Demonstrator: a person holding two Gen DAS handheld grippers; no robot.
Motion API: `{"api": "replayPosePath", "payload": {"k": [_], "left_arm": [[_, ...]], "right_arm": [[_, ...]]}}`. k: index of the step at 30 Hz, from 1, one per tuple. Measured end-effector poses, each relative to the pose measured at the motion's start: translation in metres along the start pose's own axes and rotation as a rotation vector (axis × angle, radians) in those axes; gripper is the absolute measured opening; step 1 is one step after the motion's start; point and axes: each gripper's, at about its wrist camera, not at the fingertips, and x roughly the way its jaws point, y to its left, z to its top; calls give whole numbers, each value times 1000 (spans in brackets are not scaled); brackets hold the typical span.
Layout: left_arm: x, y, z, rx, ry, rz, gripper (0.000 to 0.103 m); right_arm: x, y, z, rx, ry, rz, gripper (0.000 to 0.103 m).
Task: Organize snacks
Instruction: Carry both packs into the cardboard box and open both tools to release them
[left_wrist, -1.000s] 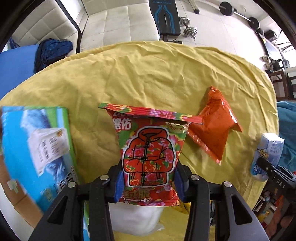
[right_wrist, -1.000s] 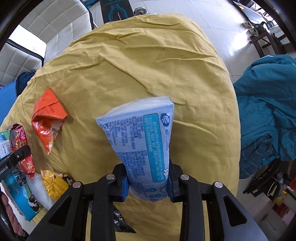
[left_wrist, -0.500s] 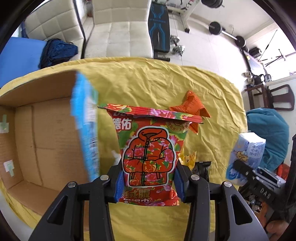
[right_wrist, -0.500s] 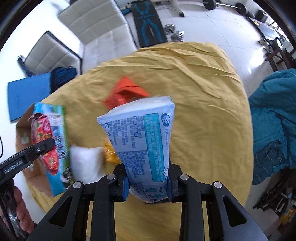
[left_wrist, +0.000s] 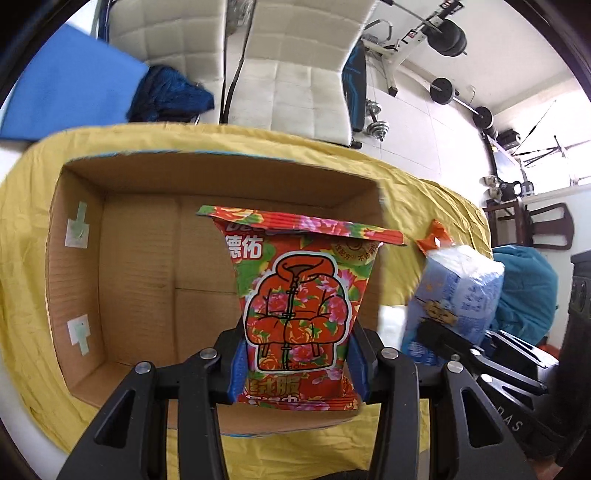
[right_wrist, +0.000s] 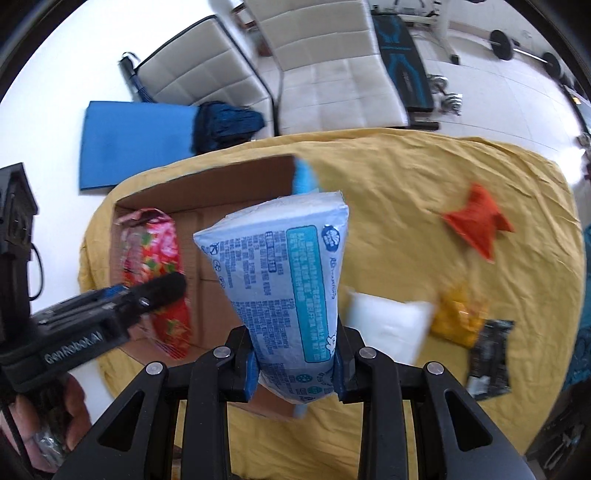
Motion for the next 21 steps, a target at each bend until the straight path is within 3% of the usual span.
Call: {"api": "replayPosePath", "payload": {"k": [6, 11, 16, 21], "left_arm": [[15, 69, 23, -59, 60, -53, 41], [53, 109, 45, -105, 138, -95, 41], [89, 123, 59, -97, 216, -154, 41], [111, 116, 66, -59, 264, -161, 42]], "right_arm": [[66, 55, 28, -23, 57, -29, 32], [116, 66, 43, 11, 100, -42, 32], [154, 65, 50, 1, 126, -75, 32], [169, 65, 57, 14, 120, -88, 35]]}}
